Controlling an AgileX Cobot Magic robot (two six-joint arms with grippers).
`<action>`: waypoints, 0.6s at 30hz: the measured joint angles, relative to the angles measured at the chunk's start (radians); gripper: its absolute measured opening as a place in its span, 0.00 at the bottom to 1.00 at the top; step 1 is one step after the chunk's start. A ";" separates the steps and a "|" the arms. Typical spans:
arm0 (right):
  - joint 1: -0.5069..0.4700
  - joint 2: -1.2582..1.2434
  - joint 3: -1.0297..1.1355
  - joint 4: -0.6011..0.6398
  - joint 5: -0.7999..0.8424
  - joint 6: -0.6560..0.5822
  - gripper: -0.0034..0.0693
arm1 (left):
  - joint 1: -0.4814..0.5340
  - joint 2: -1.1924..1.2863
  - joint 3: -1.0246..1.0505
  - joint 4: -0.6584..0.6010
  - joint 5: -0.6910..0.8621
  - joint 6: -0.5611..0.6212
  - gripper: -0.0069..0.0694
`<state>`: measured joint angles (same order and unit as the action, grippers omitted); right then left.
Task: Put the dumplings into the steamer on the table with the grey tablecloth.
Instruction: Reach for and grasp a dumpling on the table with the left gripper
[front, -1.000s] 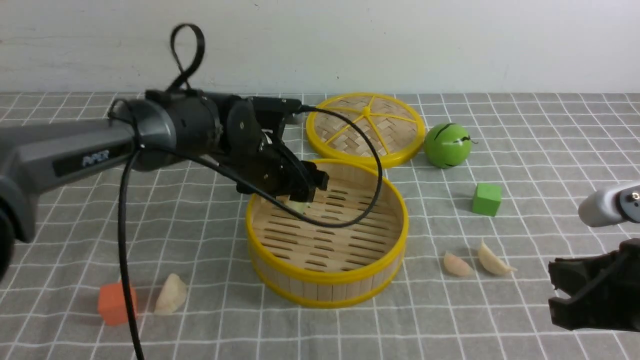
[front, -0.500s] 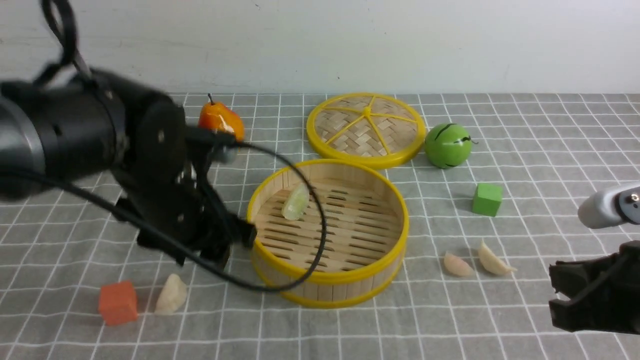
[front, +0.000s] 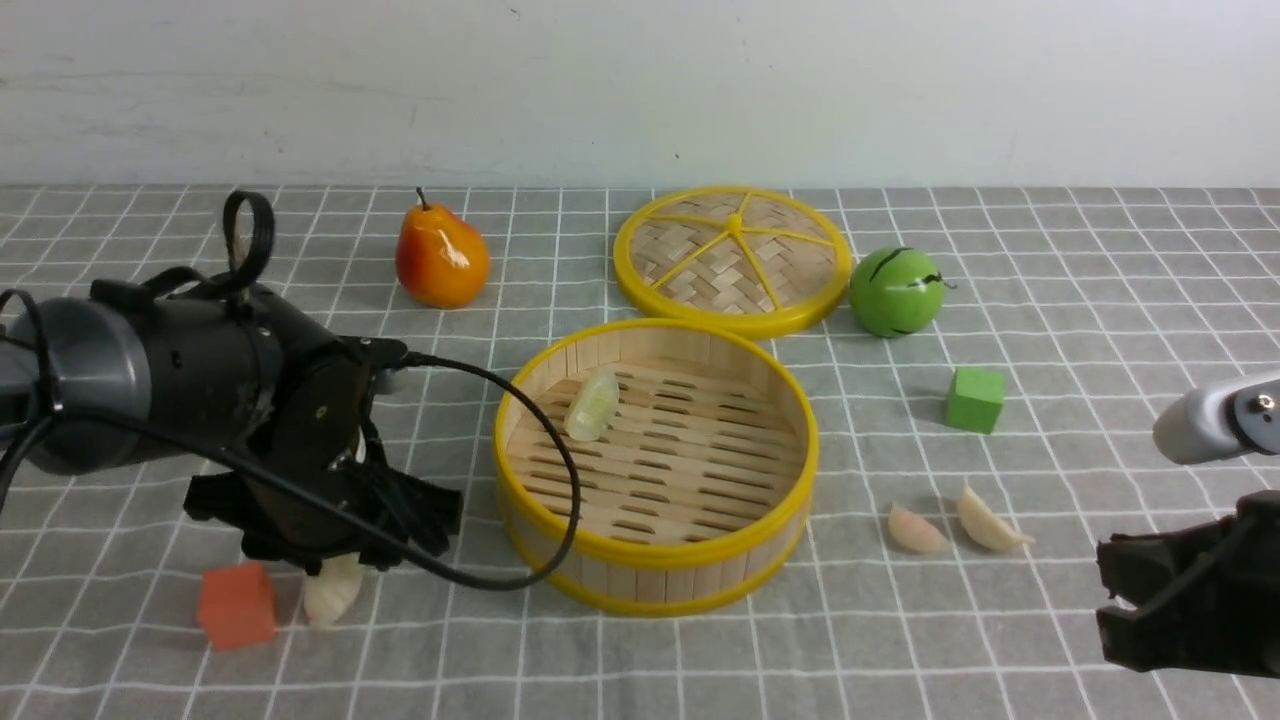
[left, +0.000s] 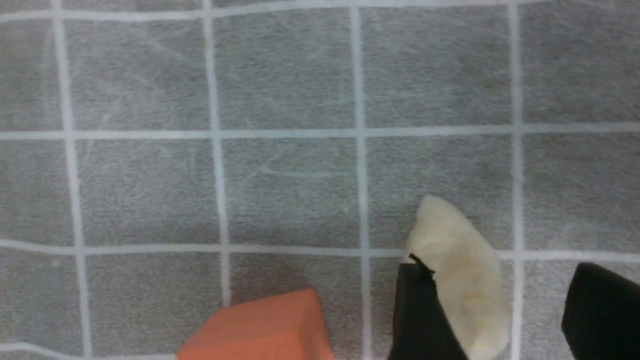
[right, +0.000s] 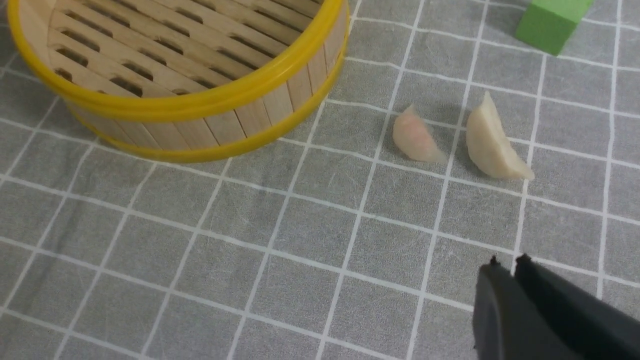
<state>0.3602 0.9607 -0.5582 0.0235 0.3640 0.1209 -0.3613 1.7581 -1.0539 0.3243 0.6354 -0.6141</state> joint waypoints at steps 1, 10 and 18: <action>0.000 0.000 0.000 0.001 0.001 0.000 0.10 | 0.004 0.001 0.000 0.000 0.001 -0.005 0.57; 0.000 0.000 0.000 0.002 0.004 0.000 0.11 | 0.007 0.027 -0.003 -0.016 0.002 -0.012 0.43; 0.000 0.000 0.000 0.003 0.003 0.000 0.12 | 0.007 0.009 0.000 -0.053 0.006 -0.008 0.64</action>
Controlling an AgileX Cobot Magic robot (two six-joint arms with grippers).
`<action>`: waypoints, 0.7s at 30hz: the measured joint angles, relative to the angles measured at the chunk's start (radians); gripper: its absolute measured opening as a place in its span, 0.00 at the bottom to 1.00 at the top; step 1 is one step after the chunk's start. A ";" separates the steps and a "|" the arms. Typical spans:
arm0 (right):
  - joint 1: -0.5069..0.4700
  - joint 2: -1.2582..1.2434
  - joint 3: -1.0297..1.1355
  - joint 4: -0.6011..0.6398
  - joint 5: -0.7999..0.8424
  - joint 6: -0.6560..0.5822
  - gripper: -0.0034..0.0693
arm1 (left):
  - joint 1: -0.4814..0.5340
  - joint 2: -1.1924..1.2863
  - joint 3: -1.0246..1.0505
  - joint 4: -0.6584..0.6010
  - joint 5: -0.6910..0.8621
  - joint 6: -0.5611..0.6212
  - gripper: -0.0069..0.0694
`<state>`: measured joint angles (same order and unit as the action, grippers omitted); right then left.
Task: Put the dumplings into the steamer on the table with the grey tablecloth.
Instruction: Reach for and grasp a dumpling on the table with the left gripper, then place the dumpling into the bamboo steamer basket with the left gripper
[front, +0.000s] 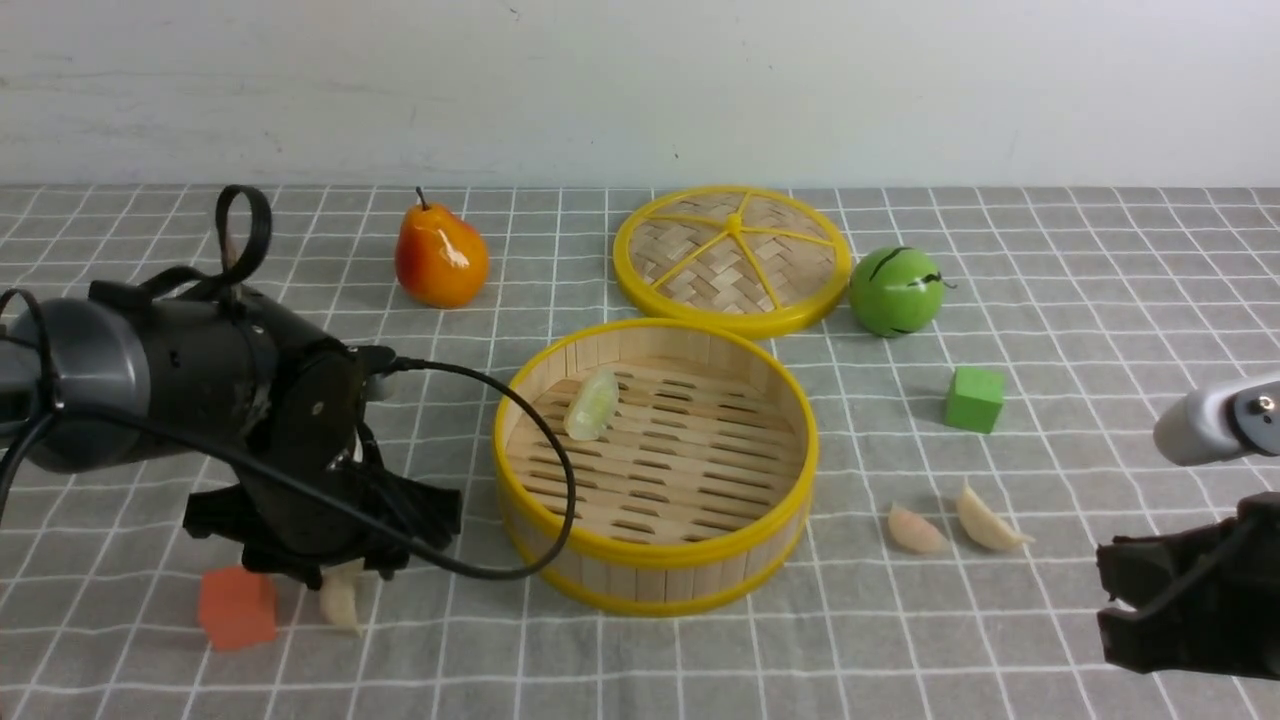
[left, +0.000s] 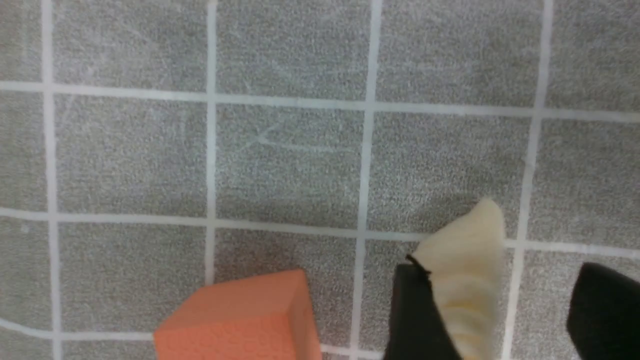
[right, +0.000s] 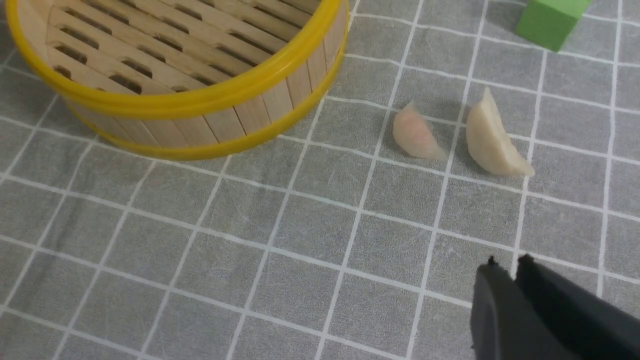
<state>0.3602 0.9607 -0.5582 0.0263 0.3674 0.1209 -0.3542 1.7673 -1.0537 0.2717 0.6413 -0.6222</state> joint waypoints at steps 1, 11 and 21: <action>0.000 0.000 0.000 0.000 0.000 0.000 0.13 | 0.000 0.001 0.000 0.000 -0.001 0.003 0.66; 0.000 0.000 0.000 0.000 -0.002 0.000 0.14 | -0.001 0.050 0.000 -0.011 0.009 0.020 0.39; 0.000 0.000 0.000 -0.009 -0.002 0.000 0.16 | -0.121 -0.096 -0.114 -0.040 0.049 0.046 0.34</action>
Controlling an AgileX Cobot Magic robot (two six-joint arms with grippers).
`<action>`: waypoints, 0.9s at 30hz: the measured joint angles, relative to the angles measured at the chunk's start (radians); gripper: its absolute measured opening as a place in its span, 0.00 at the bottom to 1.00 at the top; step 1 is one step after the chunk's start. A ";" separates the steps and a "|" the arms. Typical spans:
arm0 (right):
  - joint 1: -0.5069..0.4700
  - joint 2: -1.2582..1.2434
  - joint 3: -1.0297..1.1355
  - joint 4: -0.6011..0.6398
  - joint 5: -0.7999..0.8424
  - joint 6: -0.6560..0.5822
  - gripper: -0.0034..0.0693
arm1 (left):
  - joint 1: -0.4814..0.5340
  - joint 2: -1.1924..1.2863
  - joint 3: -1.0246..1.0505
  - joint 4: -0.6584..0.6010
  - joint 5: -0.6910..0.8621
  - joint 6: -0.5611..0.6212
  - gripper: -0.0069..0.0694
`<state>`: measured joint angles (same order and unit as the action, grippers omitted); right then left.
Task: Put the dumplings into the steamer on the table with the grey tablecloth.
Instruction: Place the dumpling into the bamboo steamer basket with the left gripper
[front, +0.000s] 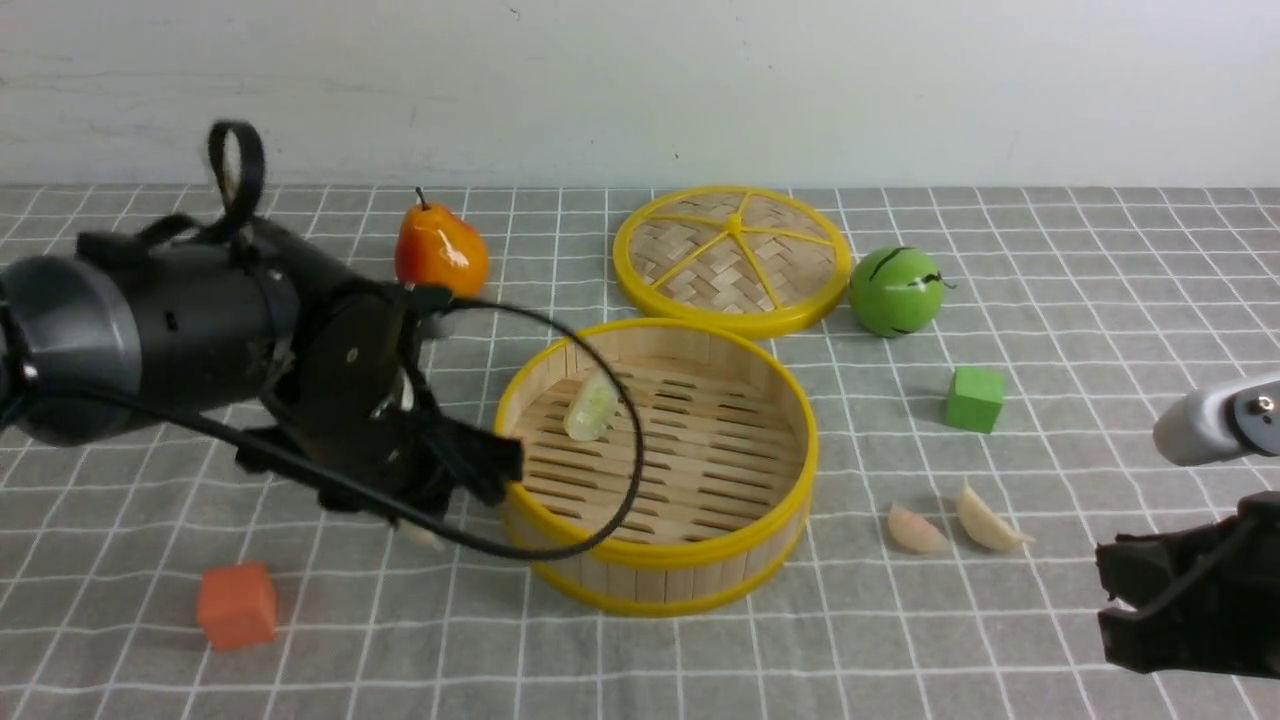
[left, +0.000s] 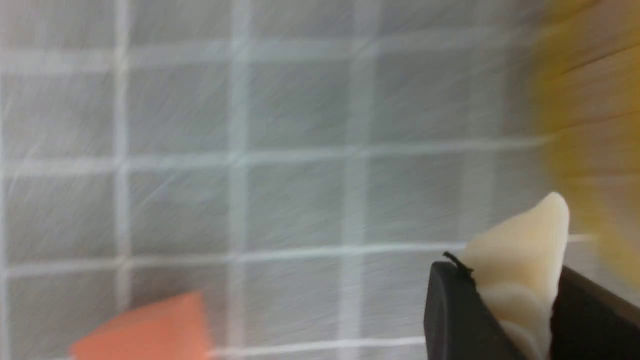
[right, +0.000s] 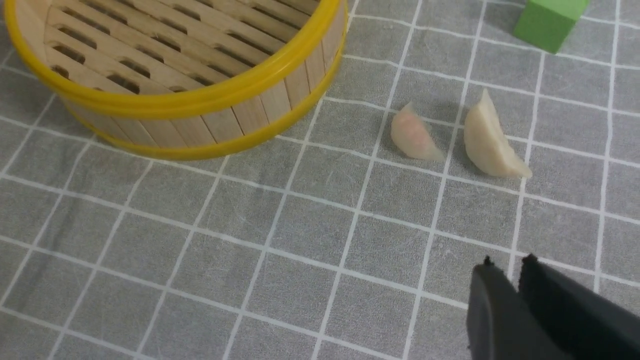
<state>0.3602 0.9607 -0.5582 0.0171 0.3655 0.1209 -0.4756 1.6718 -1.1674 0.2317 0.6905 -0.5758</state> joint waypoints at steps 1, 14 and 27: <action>0.000 0.000 0.000 -0.001 0.000 0.000 0.16 | -0.024 -0.016 -0.032 -0.009 -0.006 0.005 0.34; 0.000 0.000 0.000 -0.002 0.000 0.000 0.18 | -0.079 0.221 -0.242 -0.063 -0.039 0.135 0.43; 0.000 0.176 -0.203 -0.017 0.173 0.000 0.31 | -0.079 0.177 -0.398 -0.139 0.218 0.211 0.70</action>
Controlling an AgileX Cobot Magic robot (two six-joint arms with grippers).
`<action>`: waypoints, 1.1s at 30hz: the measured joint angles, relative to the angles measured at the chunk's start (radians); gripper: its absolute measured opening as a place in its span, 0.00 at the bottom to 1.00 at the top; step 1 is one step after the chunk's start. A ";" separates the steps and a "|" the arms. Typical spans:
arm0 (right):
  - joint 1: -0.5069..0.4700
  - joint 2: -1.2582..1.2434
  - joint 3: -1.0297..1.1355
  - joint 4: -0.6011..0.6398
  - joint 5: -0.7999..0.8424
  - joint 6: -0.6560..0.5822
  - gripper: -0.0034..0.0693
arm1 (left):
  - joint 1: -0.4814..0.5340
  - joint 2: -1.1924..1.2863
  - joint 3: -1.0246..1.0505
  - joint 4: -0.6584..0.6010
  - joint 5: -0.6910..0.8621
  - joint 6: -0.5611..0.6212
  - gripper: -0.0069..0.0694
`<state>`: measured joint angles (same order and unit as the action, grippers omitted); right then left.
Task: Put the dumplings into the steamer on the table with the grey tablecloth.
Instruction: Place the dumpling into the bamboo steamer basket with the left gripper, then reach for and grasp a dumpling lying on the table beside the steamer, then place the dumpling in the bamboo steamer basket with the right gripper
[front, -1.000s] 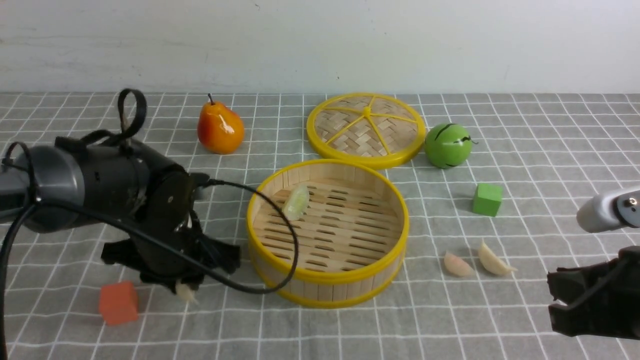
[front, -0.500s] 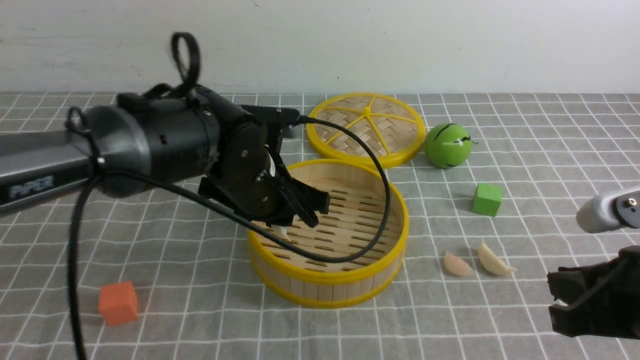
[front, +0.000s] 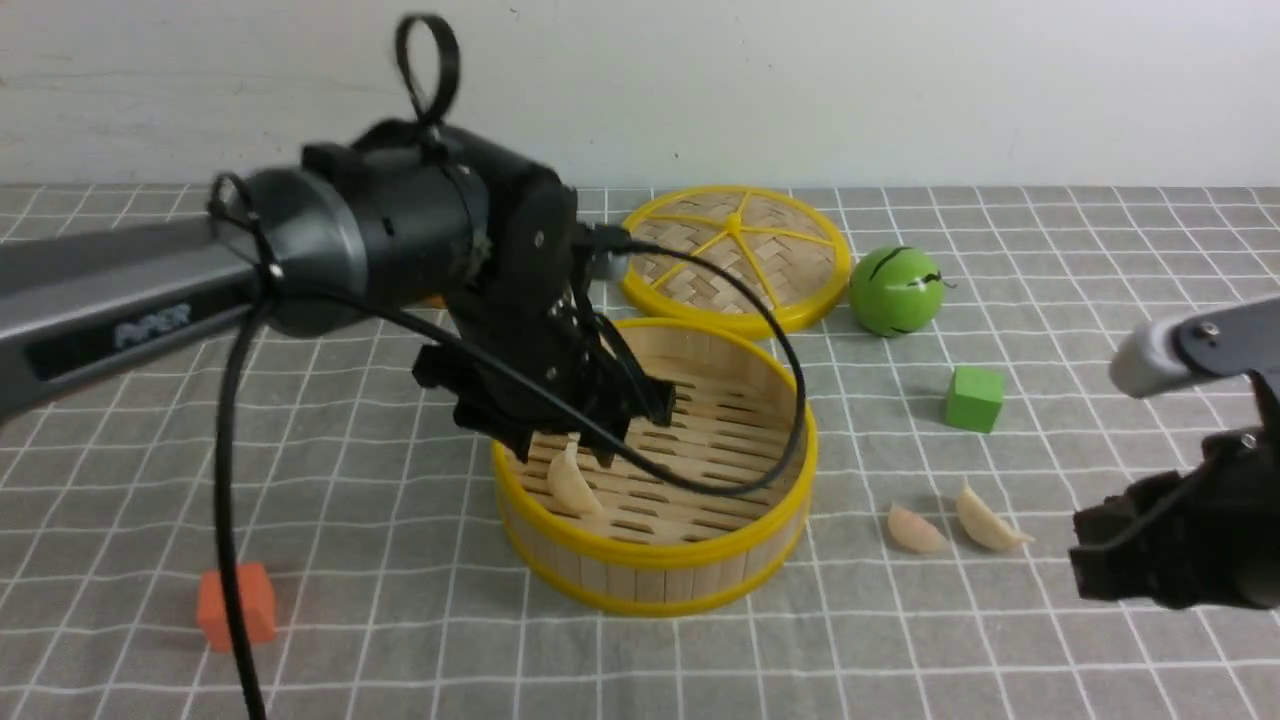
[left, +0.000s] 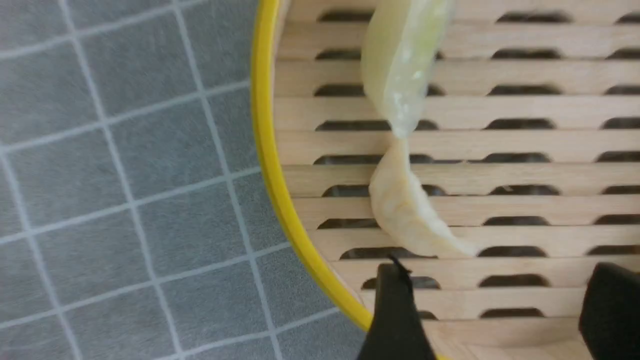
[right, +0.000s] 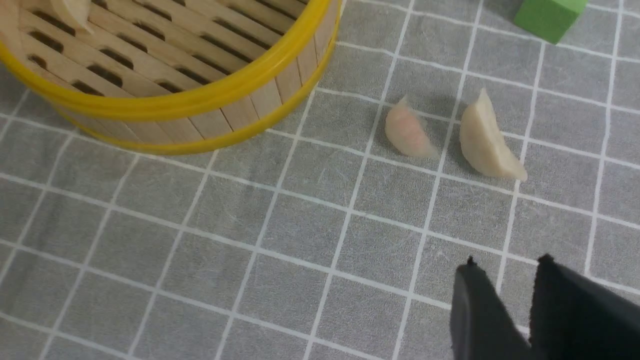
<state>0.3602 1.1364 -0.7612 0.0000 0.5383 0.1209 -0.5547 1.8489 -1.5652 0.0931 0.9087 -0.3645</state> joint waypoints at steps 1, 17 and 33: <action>0.000 0.009 -0.006 -0.007 0.003 0.000 0.31 | 0.000 -0.008 -0.002 0.000 0.000 0.001 0.69; -0.095 0.723 -0.383 -0.068 -0.018 -0.011 0.53 | 0.000 -0.840 0.428 0.106 0.078 0.020 0.47; -0.073 0.721 -0.498 -0.106 0.071 -0.045 0.33 | 0.000 -1.496 1.071 0.340 0.000 -0.131 0.30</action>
<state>0.2869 1.8572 -1.2590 -0.1062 0.6094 0.0758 -0.5547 0.3529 -0.4942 0.4336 0.9085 -0.4954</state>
